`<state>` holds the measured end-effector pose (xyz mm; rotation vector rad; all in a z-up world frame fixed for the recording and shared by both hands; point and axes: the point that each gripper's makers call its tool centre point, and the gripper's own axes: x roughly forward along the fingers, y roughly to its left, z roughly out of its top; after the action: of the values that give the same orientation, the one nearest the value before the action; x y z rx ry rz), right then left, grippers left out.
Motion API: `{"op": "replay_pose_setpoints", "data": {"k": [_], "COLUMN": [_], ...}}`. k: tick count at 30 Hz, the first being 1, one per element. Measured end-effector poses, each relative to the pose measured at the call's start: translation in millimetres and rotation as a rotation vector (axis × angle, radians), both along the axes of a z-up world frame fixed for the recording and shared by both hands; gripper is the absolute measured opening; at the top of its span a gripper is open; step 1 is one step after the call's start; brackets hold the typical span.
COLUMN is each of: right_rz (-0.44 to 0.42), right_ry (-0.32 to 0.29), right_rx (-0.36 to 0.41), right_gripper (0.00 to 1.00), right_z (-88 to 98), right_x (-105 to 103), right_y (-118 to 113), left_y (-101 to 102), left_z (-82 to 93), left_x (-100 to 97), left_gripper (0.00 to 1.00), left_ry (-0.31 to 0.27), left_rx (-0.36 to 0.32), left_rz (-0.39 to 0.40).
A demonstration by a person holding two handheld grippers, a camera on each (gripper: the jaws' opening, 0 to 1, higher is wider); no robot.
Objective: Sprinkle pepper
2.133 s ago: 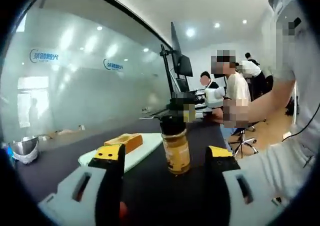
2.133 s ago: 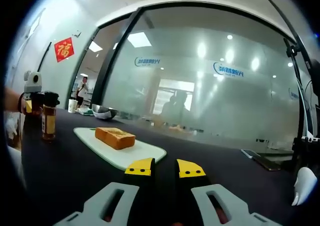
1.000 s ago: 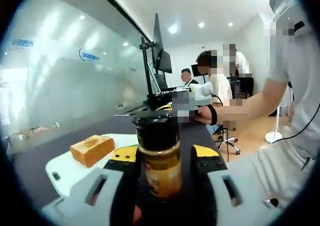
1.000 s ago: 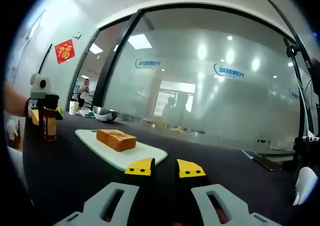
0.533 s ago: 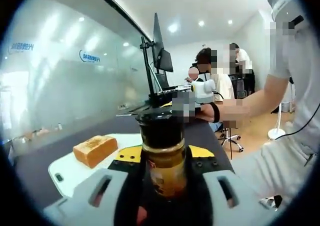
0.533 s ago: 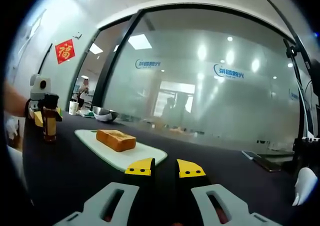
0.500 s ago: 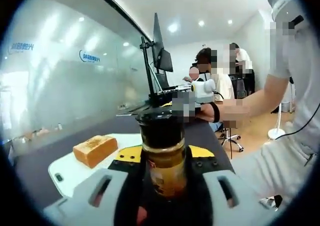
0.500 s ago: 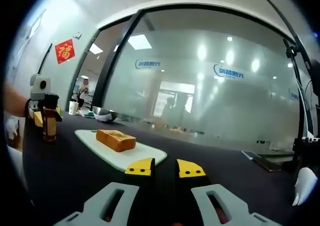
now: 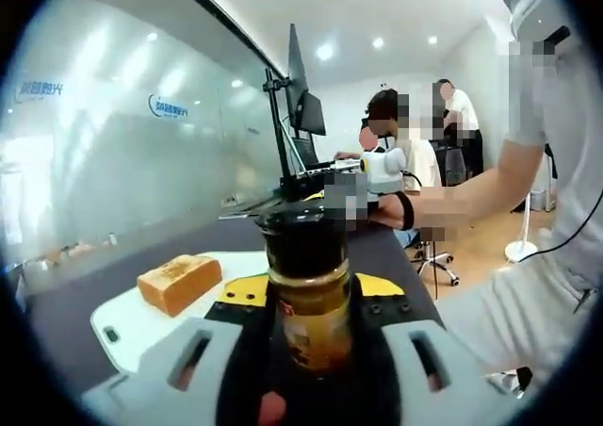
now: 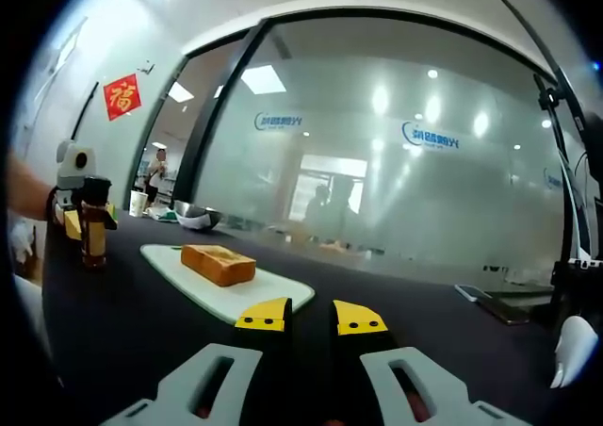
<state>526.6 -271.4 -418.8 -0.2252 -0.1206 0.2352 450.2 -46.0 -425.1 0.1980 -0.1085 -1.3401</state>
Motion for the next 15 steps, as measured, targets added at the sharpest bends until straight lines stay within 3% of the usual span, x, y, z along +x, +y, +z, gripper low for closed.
{"op": "replay_pose_setpoints", "data": {"k": [6, 8, 11, 15], "right_rz": [0.049, 0.023, -0.019, 0.029], "right_ry": [-0.010, -0.055, -0.055, -0.039], "right_rx": [-0.017, -0.011, 0.005, 0.025], "right_gripper": [0.12, 0.12, 0.12, 0.12], "right_z": [0.8, 7.8, 8.8, 7.7], "right_x": [-1, -1, -2, -3], "right_y": [7, 0, -10, -2], "left_y": [5, 5, 5, 5], "left_z": [-1.6, -1.8, -1.9, -1.8], "left_x": [4.2, 4.1, 4.8, 4.8], "left_gripper": [0.22, 0.22, 0.22, 0.21], "left_ry": [0.014, 0.012, 0.006, 0.019], "left_rx": [-0.004, -0.003, 0.000, -0.004], "left_rz": [-0.003, -0.003, -0.009, -0.014]}}
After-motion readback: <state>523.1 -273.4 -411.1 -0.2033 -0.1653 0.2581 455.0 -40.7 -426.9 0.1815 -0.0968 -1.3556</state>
